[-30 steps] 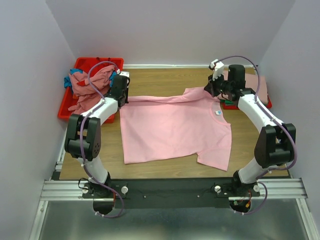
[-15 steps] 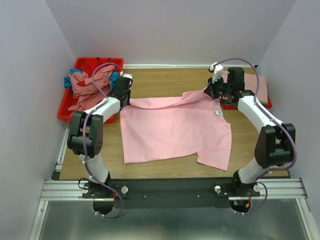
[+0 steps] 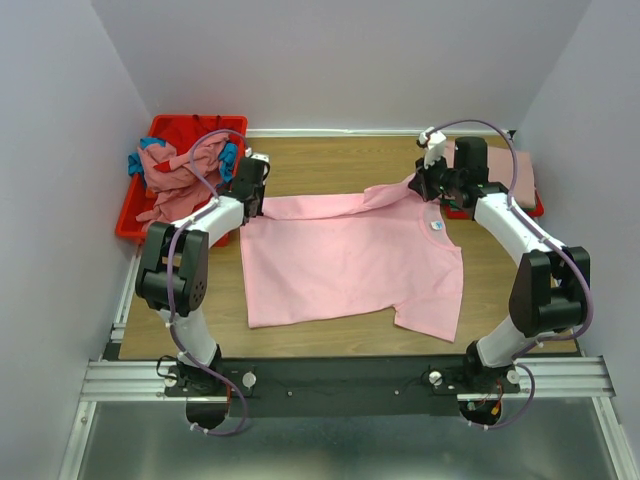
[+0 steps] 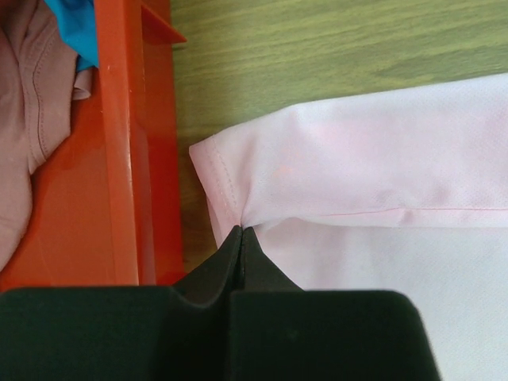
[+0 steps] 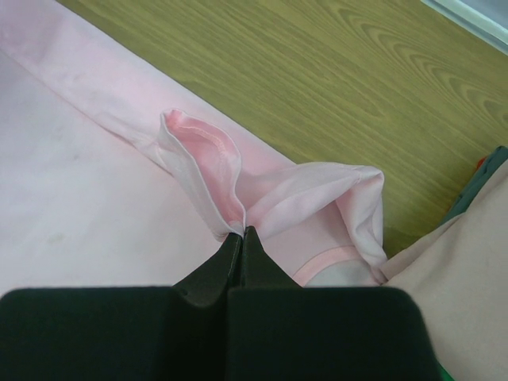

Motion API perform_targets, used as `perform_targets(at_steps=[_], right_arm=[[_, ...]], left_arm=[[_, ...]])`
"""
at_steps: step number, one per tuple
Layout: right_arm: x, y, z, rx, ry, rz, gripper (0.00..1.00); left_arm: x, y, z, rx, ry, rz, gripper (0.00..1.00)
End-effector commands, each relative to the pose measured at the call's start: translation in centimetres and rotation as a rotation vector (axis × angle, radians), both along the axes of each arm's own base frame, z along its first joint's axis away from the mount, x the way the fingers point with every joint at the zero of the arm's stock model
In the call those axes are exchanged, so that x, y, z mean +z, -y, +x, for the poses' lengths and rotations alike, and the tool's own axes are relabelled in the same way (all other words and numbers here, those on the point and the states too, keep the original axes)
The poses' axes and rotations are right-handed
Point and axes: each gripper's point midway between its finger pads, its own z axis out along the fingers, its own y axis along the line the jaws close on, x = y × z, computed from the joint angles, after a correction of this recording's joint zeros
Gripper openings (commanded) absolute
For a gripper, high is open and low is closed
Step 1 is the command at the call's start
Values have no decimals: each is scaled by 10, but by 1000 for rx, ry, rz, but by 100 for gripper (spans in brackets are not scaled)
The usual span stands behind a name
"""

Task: Fold and stack the t-shirts
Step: Fold the tshirt

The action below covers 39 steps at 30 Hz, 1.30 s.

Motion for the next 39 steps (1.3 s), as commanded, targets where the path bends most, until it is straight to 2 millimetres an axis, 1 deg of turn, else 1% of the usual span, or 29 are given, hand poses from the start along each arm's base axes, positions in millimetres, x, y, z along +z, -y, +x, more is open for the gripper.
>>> perform_targets(at_steps=[1,6,9,17,23,28,33,35,36,37,38,39], right_arm=[[17,10,7,-46,59,-1,0],[21,18,12,-82,72,1,0],[19,21,13,-95,67,4,0],[16,23,17,-111,62,4,0],[14,23,17,-110,57,7,0],[13,27,18,-121,57,2,1],[10,27,17,-119,48,5,1],[9,26,16,-115,46,7,0],[8,26,16,-115,45,7,0],[7,25,15,-110,41,9,0],[5,25,15,-109,37,9,1],[6,25,15,-109,37,10,0]], left_arm=[[5,-7,-11,24,-8,38,0],[9,-12,-17,48,-4,52,0],[10,-13,-20,52,-4,55,0],[17,-12,-27,46,9,47,0],[11,-10,-29,35,-8,46,0],[5,-5,-35,18,-30,46,0],[-3,-6,-41,21,-65,61,0],[-8,-7,-44,27,-84,71,14],[-10,-9,-47,43,-98,80,32],[-9,-10,-48,53,-98,86,38],[-8,-14,-51,74,-99,111,41],[-5,-14,-51,82,-90,115,44]])
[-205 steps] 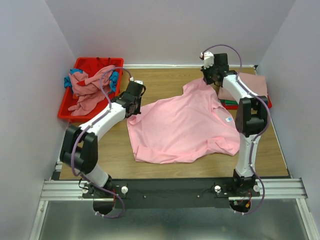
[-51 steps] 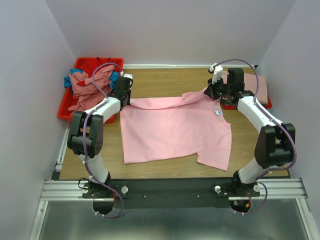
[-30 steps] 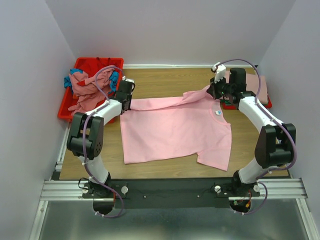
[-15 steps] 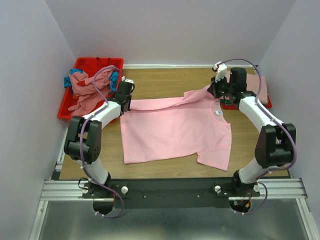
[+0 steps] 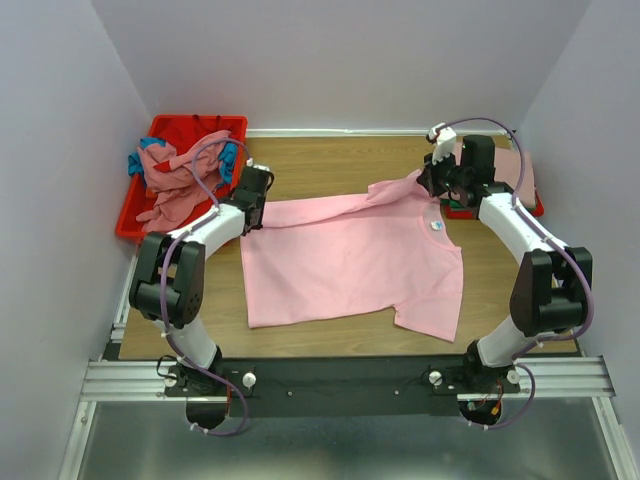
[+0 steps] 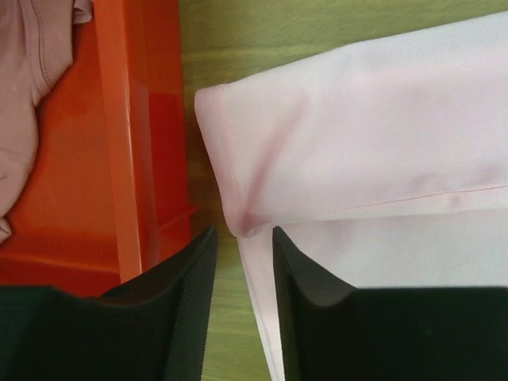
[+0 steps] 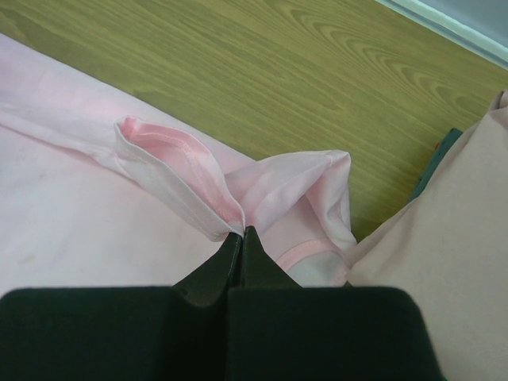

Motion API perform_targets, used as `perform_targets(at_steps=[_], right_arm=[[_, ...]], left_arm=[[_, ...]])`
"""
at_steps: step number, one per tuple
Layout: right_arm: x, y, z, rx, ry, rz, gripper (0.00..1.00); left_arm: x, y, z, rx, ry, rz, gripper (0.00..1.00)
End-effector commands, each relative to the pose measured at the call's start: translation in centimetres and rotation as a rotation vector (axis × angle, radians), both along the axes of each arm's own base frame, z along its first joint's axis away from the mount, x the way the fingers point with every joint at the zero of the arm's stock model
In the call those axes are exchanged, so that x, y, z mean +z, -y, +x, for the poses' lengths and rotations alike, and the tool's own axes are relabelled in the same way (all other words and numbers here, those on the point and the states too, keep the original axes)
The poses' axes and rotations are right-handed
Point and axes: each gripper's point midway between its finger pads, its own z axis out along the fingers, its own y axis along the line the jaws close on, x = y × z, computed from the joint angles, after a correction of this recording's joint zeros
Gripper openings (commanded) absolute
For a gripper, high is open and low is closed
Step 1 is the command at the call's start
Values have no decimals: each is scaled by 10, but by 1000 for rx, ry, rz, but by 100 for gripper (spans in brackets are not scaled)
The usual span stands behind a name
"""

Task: Fold and stack the t-shirts
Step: Fold the tshirt

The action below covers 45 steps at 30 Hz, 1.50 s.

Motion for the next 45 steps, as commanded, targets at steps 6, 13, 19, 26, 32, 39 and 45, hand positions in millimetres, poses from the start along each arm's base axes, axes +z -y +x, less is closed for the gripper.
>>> perform_targets(at_steps=[6,13,19,26,32,39,45], right_arm=[[-5,-2,-2,18,1,15,0],[-8,0,-14,66,21,-25,0],[-20,8,-24,74,18,-75,1],[-39,8,-49,148,-6,-127,0],[-54,3,-66,220,-54,-133,0],[-75,9,-79,247,-115,-186,1],[-99,12,-113,366,-204,-249,0]], left_arm=[[63,11,-10,8,138,-24,49],[157,10,-37,-43,421,-139,58],[176,2,-65,-60,533,-178,62],[173,10,-72,-95,551,-232,63],[160,18,-68,-116,528,-258,63],[154,24,-64,-136,508,-267,63],[154,26,-62,-144,509,-269,63]])
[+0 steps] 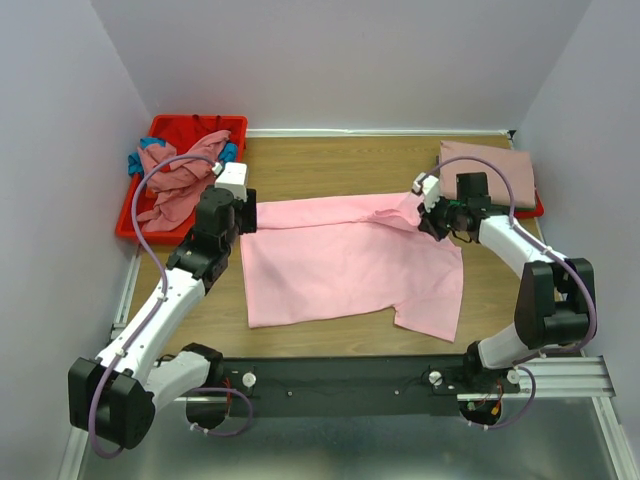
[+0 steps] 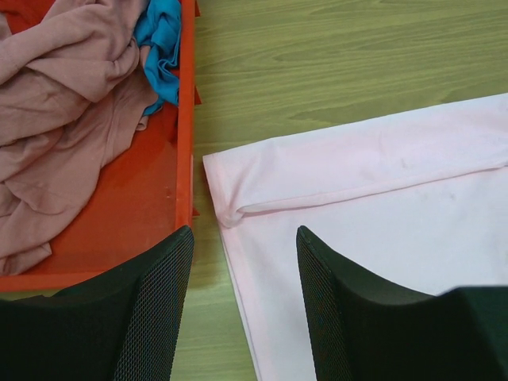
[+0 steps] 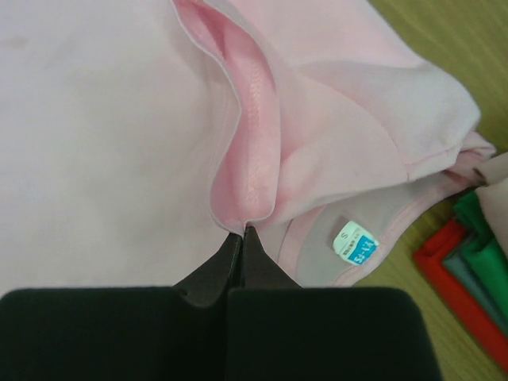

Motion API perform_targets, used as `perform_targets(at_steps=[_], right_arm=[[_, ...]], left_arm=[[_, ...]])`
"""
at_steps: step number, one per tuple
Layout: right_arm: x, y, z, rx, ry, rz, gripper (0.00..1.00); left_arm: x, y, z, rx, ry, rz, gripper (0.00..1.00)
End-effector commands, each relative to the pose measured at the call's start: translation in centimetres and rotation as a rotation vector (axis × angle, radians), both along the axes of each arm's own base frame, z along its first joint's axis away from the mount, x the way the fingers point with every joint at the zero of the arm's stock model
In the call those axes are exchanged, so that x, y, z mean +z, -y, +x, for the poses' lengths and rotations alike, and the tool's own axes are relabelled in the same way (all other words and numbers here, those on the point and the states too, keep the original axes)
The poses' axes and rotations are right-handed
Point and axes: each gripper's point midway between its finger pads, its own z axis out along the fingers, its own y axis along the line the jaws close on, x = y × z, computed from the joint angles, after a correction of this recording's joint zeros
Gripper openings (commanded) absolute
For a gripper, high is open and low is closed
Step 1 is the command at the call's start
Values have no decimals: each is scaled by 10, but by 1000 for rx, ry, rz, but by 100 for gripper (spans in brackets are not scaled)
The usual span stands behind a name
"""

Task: Fold and stack the t-shirts
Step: Fold the tshirt

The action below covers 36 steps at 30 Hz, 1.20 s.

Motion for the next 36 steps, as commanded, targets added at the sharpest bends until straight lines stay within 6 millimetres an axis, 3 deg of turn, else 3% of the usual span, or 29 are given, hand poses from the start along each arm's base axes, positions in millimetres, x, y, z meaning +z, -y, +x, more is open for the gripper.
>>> perform_targets(at_steps=[1,3,4,5,6,7,10,13,14,17,18,23,24,36], right_arm=[[-19,3,-37,129,-90,-55,1],[-25,6,-46,151,-117,-84,9],[-28,11,-49,150,-131,-112,23],[-26,14,-48,143,-129,-124,30],[-24,15,-46,136,-121,-132,37],[-20,16,-44,122,-116,-131,55],[2,13,-23,72,-81,-102,74],[20,0,3,31,-93,-9,75],[35,-11,14,46,-82,53,75],[16,-36,20,61,-211,146,72],[10,-52,17,95,-237,148,70],[-14,-92,26,124,-293,83,53],[-23,-95,25,124,-309,57,53],[-52,-91,23,88,-330,-72,50]], left_arm=[[5,6,4,-23,24,-26,63],[5,8,3,-29,23,-28,63],[6,8,4,-30,26,-29,63],[5,9,4,-33,23,-29,63],[5,9,4,-34,24,-30,63],[4,9,4,-37,22,-31,63],[5,10,4,-39,24,-30,63],[6,10,4,-41,25,-33,63],[6,11,4,-42,24,-35,63],[4,11,4,-46,21,-34,63],[4,12,4,-47,22,-35,63],[2,12,5,-49,18,-34,63],[3,12,4,-50,17,-36,63],[2,17,6,-70,13,-41,63]])
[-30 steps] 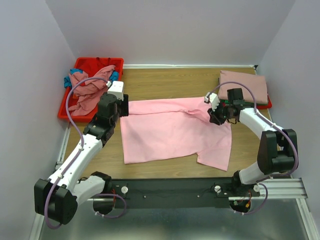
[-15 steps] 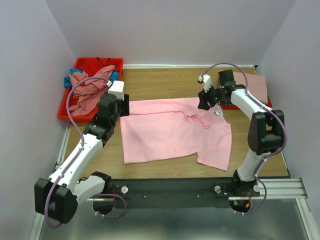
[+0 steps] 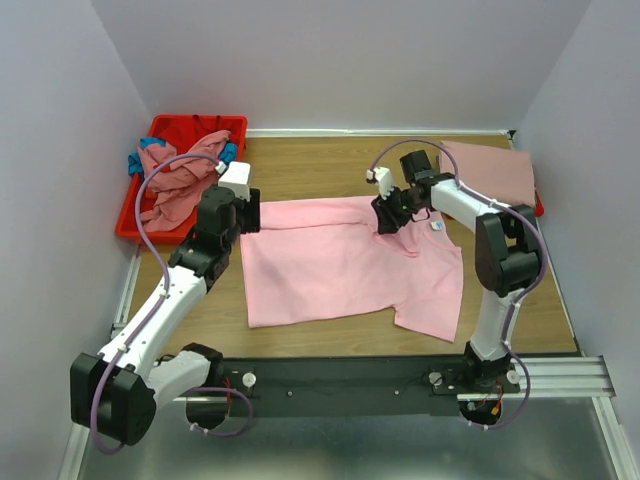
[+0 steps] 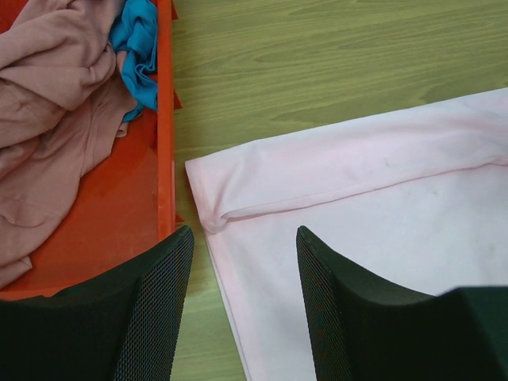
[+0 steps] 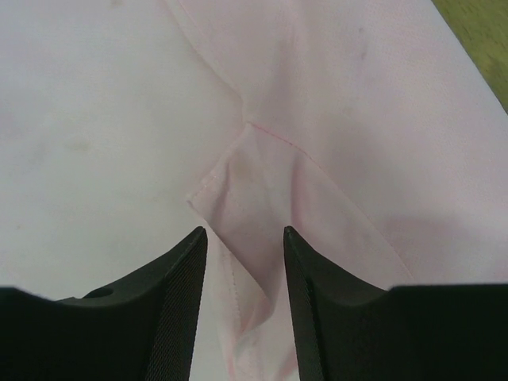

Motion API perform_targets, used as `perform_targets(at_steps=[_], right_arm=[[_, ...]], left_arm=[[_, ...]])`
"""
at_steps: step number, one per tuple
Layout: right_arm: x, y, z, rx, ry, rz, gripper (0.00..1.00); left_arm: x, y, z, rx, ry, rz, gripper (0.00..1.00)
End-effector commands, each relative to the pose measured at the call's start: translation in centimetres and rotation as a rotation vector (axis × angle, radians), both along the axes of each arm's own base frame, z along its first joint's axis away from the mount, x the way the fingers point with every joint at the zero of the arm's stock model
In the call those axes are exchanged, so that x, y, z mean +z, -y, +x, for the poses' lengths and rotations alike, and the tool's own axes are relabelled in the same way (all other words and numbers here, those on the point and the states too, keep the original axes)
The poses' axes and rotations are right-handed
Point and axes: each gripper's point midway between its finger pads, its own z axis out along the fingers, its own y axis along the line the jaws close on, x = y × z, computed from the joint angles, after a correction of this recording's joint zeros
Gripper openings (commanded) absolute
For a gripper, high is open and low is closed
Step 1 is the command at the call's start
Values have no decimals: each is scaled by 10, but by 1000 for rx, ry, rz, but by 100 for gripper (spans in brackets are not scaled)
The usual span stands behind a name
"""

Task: Fold and stack the t-shirts
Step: Fold the tshirt

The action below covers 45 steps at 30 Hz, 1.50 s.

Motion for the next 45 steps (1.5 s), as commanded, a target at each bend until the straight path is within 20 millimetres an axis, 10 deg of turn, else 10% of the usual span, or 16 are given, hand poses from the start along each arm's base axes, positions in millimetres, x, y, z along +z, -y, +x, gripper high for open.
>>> perform_targets(at_steps=[1,8,22,26,34,39,45], right_arm=[[-9,2,5,-25,-9,-63,49],[-10,-14,-2,13,3,-88,7],[6,-37,-22,79,10,-44,0],[18,-32,-5,16,57,-80,14],[45,43,43,-276,111,-92,31],[58,79,21,-339,82,-19,33],[42,92,-59,-220,44,-51,52]], left_arm=[[4,6,3,-21,16,-23,63],[3,6,3,-21,14,-22,63],[2,7,2,-26,10,-20,63],[1,7,2,-26,10,-20,63],[-5,20,2,-94,-4,-38,63],[-20,51,-3,-260,-68,-90,63],[-51,88,-26,-315,-247,-214,59]])
